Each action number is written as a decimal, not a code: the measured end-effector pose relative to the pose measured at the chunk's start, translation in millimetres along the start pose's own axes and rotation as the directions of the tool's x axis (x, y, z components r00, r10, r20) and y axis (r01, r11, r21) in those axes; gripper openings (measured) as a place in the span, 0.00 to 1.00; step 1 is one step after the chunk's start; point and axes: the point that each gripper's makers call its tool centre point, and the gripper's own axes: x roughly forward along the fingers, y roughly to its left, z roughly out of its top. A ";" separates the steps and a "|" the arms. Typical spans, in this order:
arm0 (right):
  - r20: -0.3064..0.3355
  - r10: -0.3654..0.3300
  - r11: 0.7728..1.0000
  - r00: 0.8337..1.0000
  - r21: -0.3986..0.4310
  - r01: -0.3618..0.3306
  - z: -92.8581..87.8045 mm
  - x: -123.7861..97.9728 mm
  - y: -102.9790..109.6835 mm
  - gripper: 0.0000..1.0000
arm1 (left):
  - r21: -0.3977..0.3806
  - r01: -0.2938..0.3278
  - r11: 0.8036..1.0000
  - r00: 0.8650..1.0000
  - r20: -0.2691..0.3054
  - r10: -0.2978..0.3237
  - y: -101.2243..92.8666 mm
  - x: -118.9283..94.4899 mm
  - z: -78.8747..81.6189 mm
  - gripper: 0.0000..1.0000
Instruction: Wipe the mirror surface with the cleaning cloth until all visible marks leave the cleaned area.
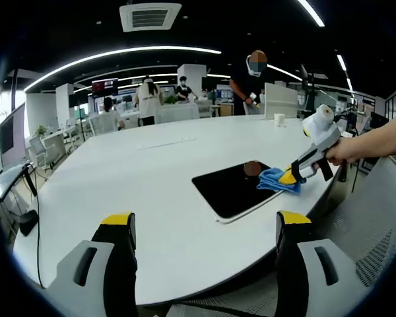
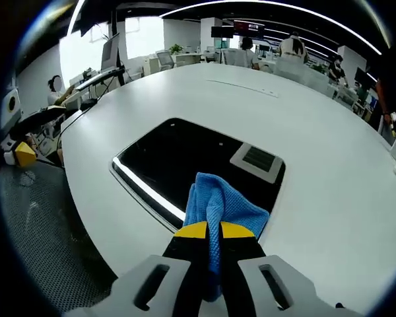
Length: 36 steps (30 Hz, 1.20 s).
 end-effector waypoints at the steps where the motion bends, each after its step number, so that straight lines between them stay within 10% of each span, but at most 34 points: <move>1: 0.000 0.005 1.000 1.000 -0.005 -0.005 0.9 0.7 1.6 0.00 | 0.000 -0.001 1.000 1.000 -0.001 0.001 0.2 0.1 -0.1 0.85; 36: 0.016 0.193 0.979 0.981 -0.076 -0.191 43.2 38.3 86.0 0.00 | 0.001 -0.003 1.000 1.000 -0.007 0.003 1.9 -0.3 -0.5 0.85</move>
